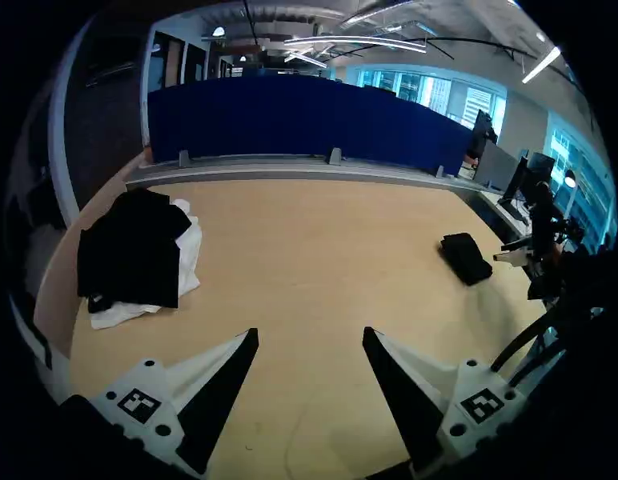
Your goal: Fold towel
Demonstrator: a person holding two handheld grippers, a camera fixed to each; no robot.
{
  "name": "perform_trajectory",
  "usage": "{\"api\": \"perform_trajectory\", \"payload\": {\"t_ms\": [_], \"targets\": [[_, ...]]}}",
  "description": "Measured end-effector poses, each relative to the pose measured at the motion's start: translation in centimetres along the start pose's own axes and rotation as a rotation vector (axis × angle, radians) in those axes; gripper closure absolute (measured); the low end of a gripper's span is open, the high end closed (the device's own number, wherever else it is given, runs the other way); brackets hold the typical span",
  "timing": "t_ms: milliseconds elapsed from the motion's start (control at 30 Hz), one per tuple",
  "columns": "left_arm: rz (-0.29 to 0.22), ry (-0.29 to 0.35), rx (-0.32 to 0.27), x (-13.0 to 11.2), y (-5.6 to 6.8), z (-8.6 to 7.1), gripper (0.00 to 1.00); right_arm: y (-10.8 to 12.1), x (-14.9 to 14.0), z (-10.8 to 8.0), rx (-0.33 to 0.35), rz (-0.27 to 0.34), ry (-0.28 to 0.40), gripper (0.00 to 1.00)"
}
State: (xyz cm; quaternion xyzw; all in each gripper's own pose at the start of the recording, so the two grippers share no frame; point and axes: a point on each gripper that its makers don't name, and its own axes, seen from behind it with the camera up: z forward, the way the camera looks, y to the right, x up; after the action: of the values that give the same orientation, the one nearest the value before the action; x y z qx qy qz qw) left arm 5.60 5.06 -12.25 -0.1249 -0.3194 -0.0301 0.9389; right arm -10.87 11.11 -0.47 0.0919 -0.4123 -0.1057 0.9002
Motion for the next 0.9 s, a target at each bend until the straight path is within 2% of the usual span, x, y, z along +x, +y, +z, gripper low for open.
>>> {"api": "perform_trajectory", "payload": {"t_ms": [200,400,567,667,900], "targets": [[-0.018,0.040,0.016,1.0,-1.1,0.2,0.03,-4.8,4.5,-1.9,0.054,0.014,0.131,0.00],[-0.022,0.093,0.029,2.5,-1.7,0.8,0.03,-10.2,9.7,-5.6,0.081,0.036,0.308,0.00],[-0.027,0.150,0.040,4.3,-2.1,1.2,0.03,-13.2,13.3,-9.4,0.040,0.073,0.473,0.00],[-0.033,0.188,0.053,5.2,-2.5,1.2,0.03,-14.6,14.6,-11.4,0.011,0.094,0.544,0.00],[-0.067,0.274,0.084,7.2,-3.4,0.9,0.03,-15.5,16.1,-14.3,-0.080,0.117,0.668,0.00]]}}
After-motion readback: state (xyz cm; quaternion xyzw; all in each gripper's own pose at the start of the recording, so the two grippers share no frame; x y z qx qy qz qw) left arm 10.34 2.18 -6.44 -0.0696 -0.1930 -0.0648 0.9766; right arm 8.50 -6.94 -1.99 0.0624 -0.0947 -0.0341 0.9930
